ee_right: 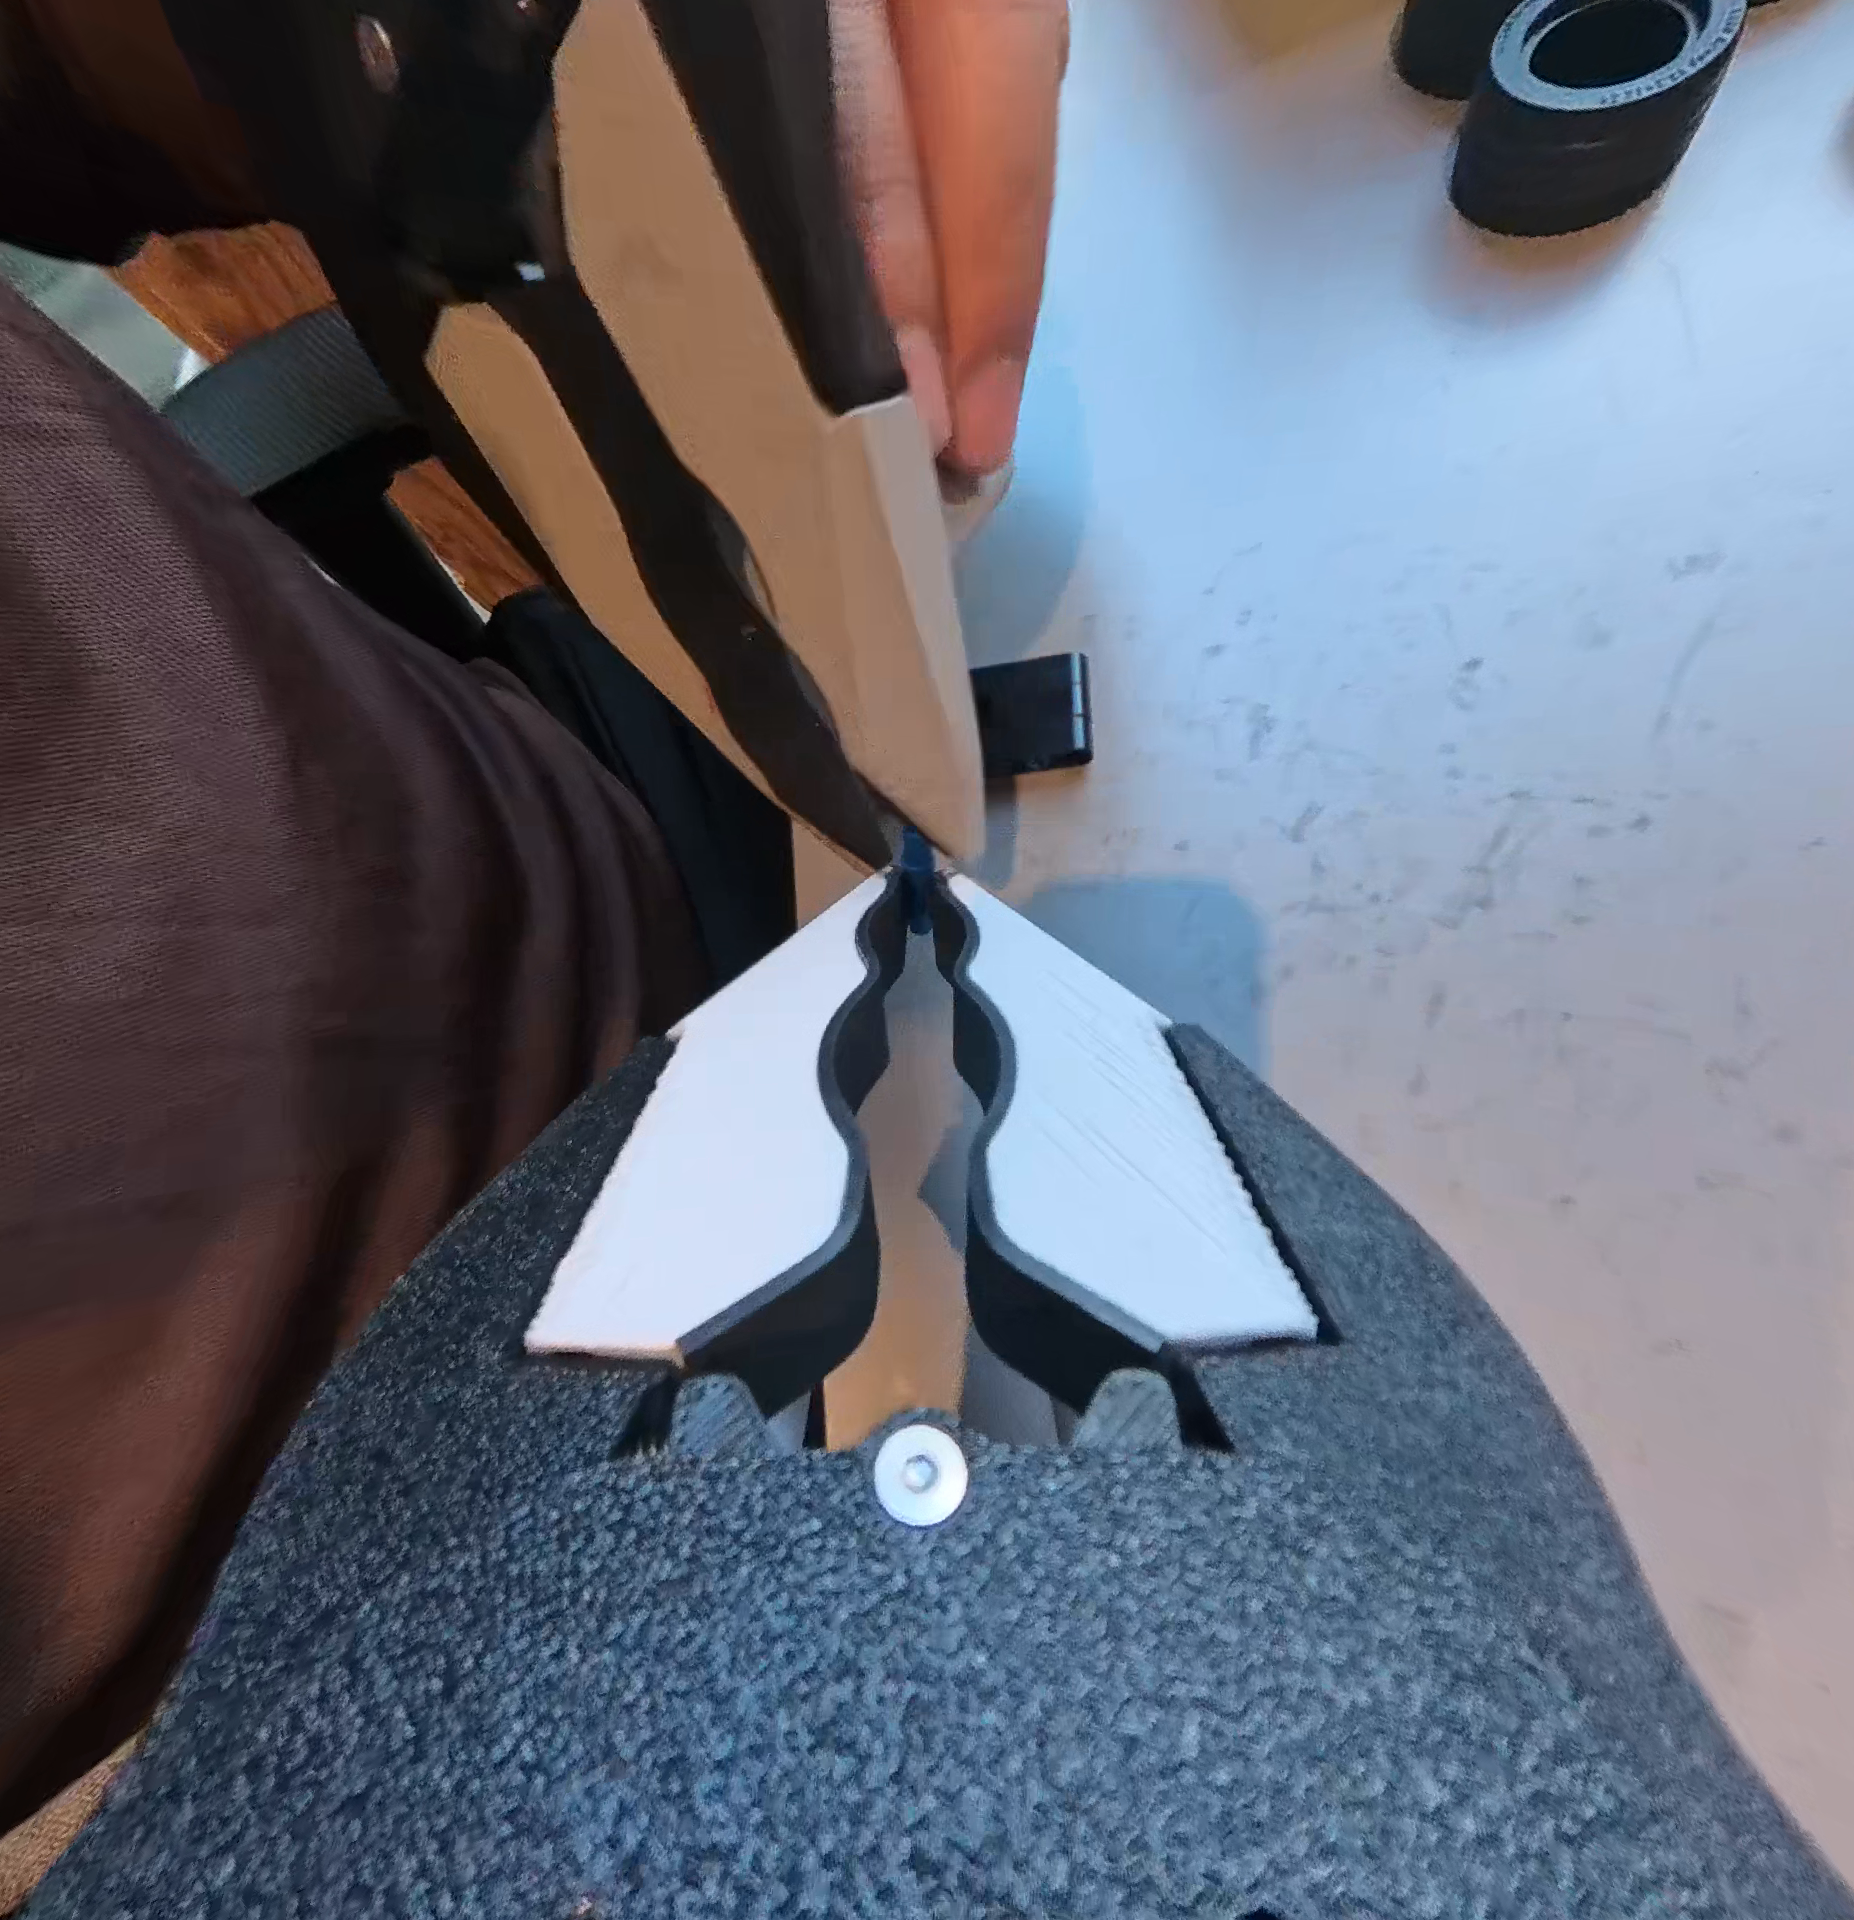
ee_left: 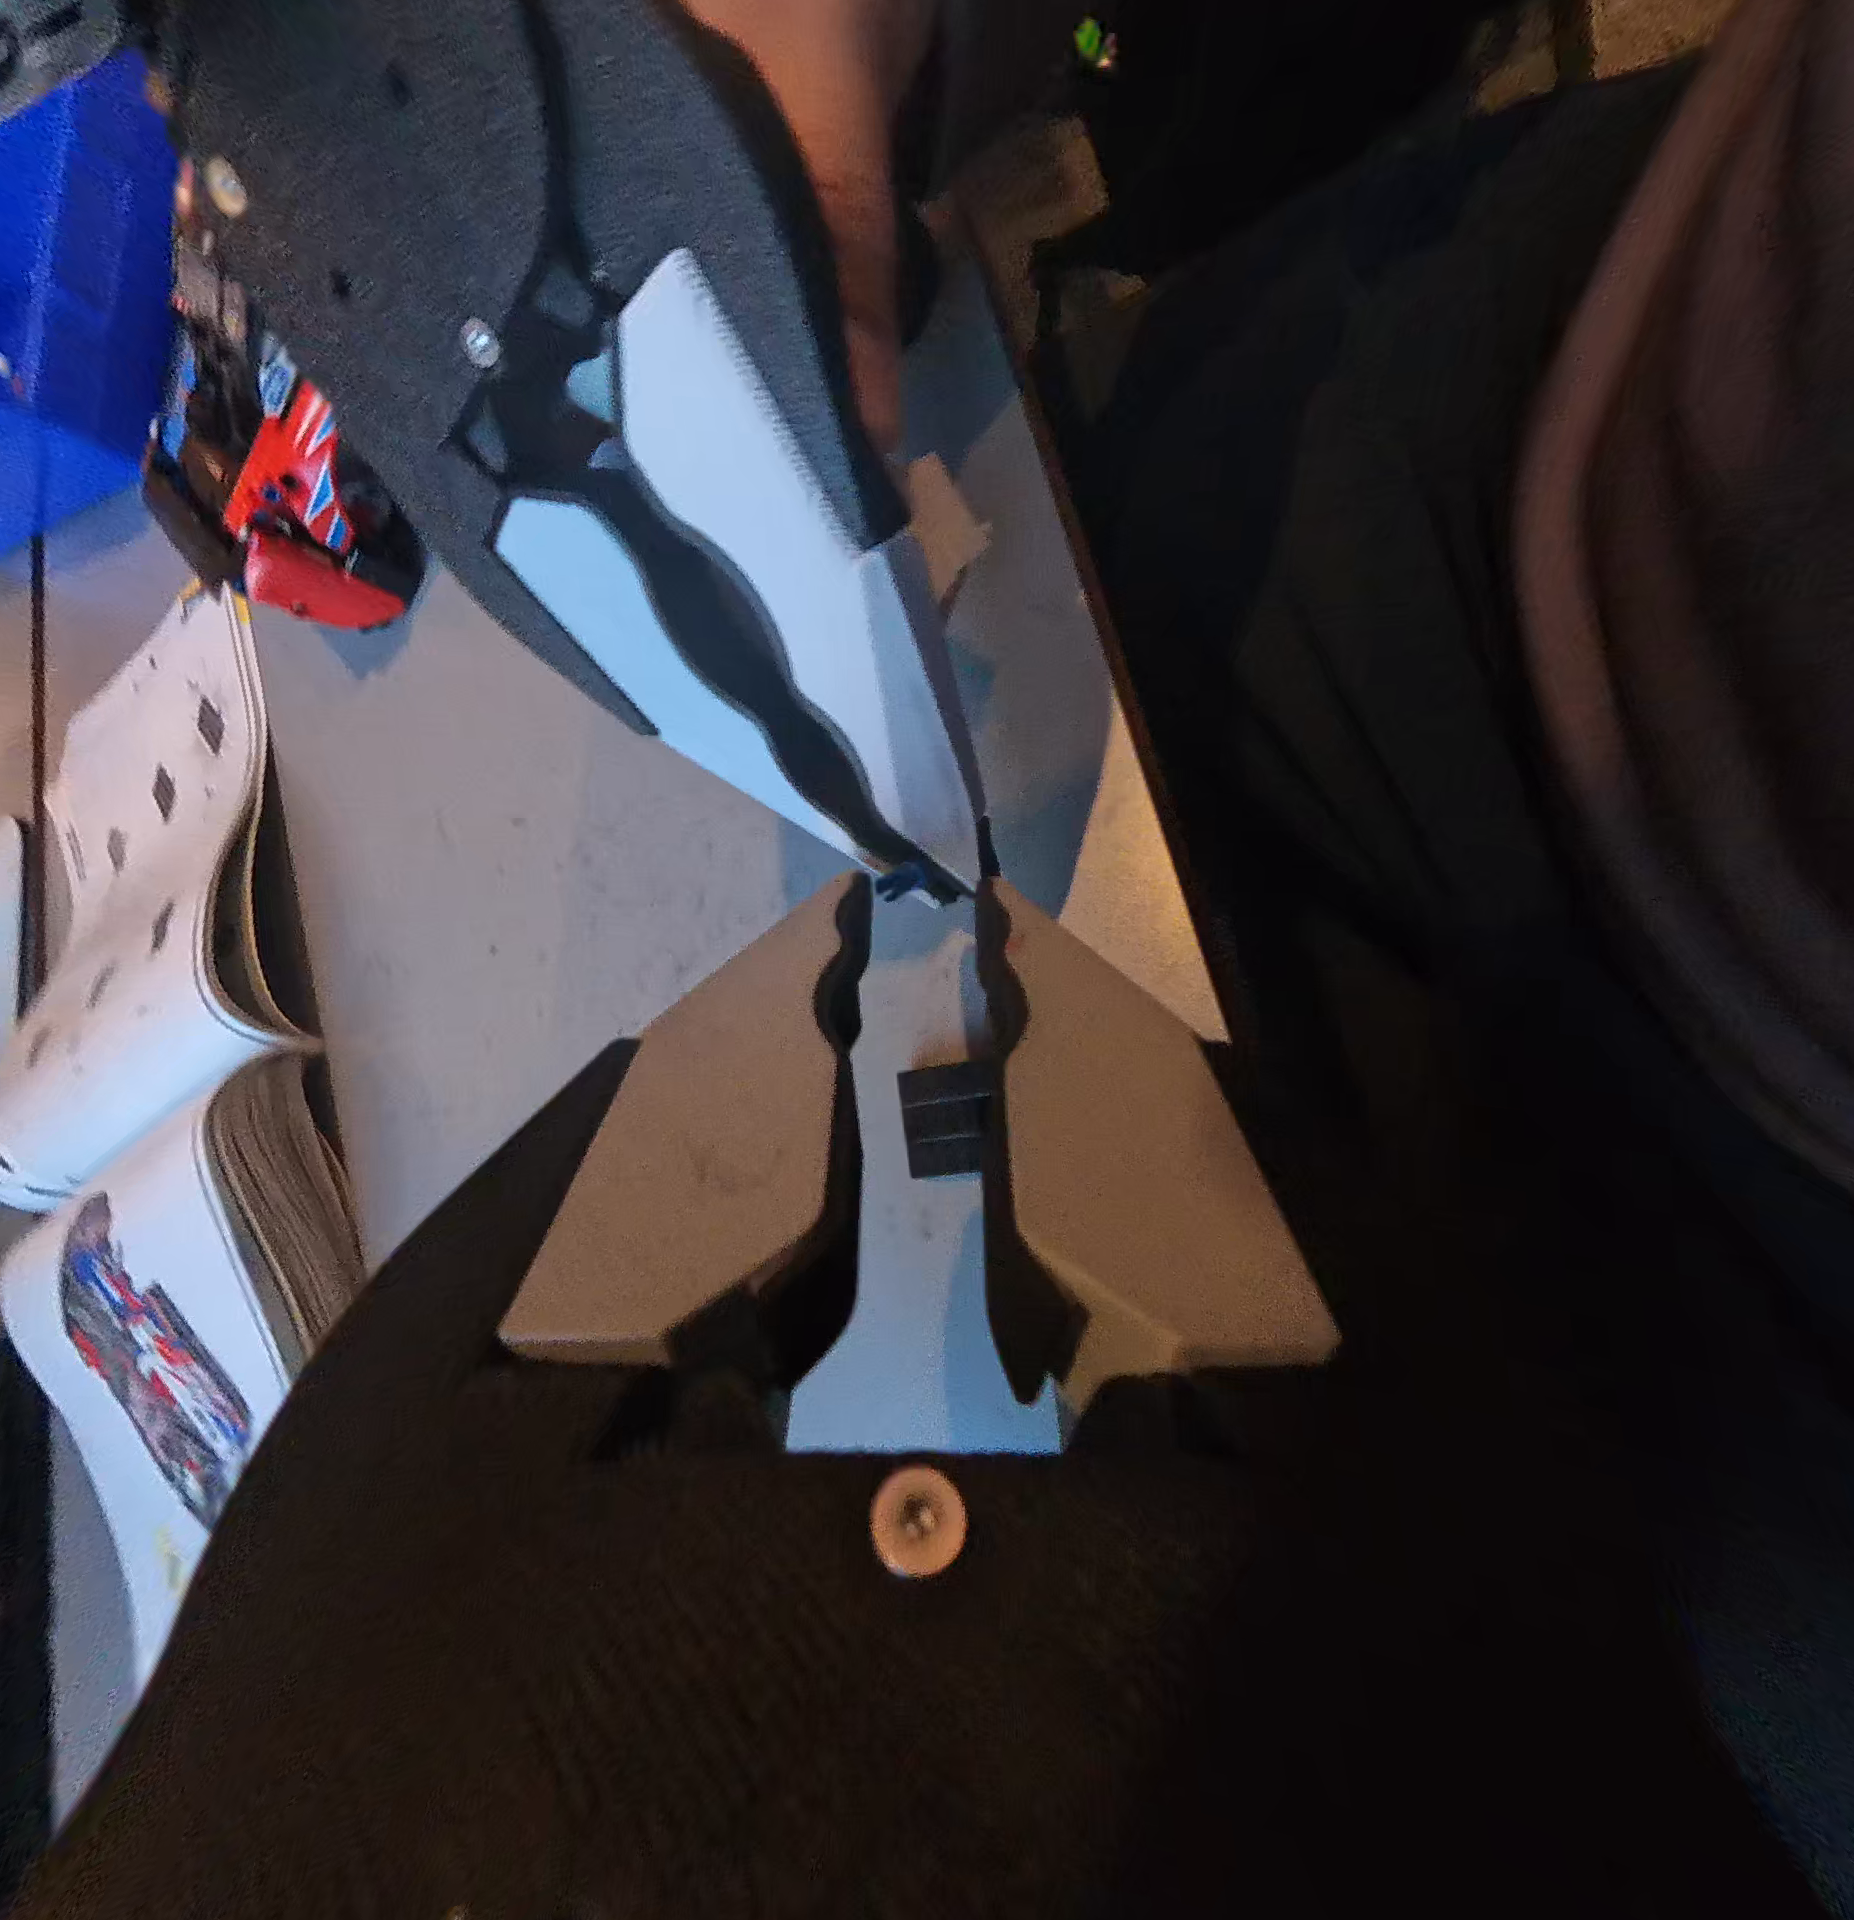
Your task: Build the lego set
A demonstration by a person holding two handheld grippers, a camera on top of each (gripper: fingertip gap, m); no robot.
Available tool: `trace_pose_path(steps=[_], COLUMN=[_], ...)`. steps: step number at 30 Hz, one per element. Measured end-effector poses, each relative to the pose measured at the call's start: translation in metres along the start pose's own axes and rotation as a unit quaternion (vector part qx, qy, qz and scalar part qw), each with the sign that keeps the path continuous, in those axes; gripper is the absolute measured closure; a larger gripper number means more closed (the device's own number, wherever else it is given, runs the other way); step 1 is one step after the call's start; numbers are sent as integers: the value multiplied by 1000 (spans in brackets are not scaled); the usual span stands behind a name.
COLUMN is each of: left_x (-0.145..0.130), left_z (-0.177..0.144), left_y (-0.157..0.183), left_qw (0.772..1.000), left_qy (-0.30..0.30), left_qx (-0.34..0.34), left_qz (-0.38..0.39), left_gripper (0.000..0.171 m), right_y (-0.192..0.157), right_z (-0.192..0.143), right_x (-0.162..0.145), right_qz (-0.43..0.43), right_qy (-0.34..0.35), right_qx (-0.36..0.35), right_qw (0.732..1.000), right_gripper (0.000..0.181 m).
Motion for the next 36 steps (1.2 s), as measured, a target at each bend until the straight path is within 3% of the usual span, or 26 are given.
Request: trace_pose_path(steps=[8,20,22,24,26,28,36], left_x=[10,18,16,14,18,21,23], left_z=[0,1,0,-7,-15,-19,-20], left_y=[8,9,5,2,2,3,7], left_qw=[994,992,992,985,968,951,942], left_qy=[-31,-40,-22,32,109,135,153], left_qx=[48,52,101,167,216,263,289], left_qz=[96,111,69,2,-65,-87,-82], left_gripper=[162,165,166,169,169,169,169], right_y=[1,0,7,14,15,13,5], right_z=[-8,-11,-19,-33,-43,-46,-50], right_x=[-3,-5,-5,-3,-1,0,5], right_qz=[24,35,58,106,150,169,152], right_qy=[-2,-5,32,115,196,255,267], right_qx=[51,64,48,57,85,82,48], right_qw=[998,997,997,986,965,949,951], right_gripper=[177,177,177,177,176,177,177])
Point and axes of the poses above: each gripper's, where its closed fingertips meet, z out along the fingers, x out of its top, y = z × x across the jaws, the point moved 10 cm from there along -z, back along the fingers, and after that the axes turned 11 degrees about -x, right-handed, at the moved point
